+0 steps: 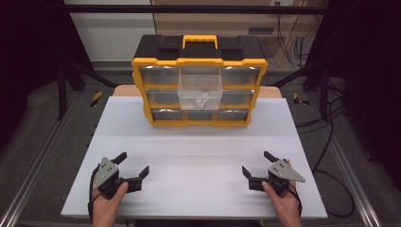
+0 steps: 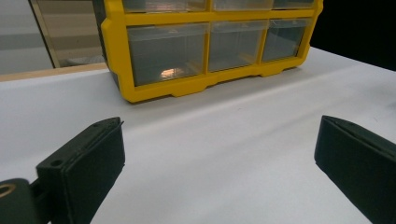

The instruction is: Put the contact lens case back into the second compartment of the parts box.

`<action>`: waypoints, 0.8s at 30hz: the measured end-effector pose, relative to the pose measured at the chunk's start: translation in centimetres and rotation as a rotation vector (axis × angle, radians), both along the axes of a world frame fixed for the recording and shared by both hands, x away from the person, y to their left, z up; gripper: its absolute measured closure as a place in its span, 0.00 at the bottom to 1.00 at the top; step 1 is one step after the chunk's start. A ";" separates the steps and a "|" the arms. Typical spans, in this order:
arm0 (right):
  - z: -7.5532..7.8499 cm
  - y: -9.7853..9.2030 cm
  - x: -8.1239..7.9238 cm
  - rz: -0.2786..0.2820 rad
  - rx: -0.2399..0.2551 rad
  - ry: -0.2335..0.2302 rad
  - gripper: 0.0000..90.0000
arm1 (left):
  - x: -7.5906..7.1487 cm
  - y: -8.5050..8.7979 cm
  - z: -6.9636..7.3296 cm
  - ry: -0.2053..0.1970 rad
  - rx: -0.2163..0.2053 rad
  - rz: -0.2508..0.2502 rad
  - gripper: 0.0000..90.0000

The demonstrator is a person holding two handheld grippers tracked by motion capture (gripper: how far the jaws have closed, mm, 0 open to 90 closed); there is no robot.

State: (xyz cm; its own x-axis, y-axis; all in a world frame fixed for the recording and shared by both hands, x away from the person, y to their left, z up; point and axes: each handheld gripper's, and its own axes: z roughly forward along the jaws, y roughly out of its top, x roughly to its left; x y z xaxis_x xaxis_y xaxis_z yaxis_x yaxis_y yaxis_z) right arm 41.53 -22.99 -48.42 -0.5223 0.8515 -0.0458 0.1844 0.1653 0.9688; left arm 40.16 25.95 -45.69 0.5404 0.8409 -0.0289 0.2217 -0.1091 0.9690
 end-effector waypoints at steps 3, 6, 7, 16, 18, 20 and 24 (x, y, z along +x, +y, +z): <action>0.0 0.0 0.0 0.000 0.000 -0.001 0.02 | -0.1 -0.1 -0.1 -0.003 -0.009 0.002 0.02; 0.0 0.0 0.0 0.000 0.000 -0.001 0.02 | -0.3 -0.3 -0.1 -0.011 -0.018 -0.001 0.02; 0.0 0.0 0.0 0.000 0.000 -0.001 0.02 | -0.3 -0.3 -0.2 -0.011 -0.023 -0.003 0.02; 0.0 -0.1 0.0 -0.001 0.001 -0.001 0.03 | -0.5 -0.7 -0.5 -0.024 -0.050 0.010 0.02; 0.0 0.0 0.0 -0.001 0.000 -0.001 0.03 | -0.6 -0.7 -0.6 -0.021 -0.054 0.009 0.02; 0.0 0.0 0.0 0.000 0.000 -0.001 0.03 | -0.7 -0.8 -0.7 -0.021 -0.057 0.009 0.02; 0.0 0.0 0.0 -0.001 0.001 -0.001 0.03 | -0.8 -1.1 -0.9 -0.023 -0.065 0.010 0.02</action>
State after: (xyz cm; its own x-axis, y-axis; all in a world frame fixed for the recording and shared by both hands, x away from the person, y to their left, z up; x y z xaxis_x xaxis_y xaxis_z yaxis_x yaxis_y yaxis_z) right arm 41.53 -23.03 -48.41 -0.5212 0.8522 -0.0460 0.1832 0.1643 0.9692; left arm 39.33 24.88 -46.59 0.5329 0.8432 -0.0714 0.2000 -0.0435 0.9788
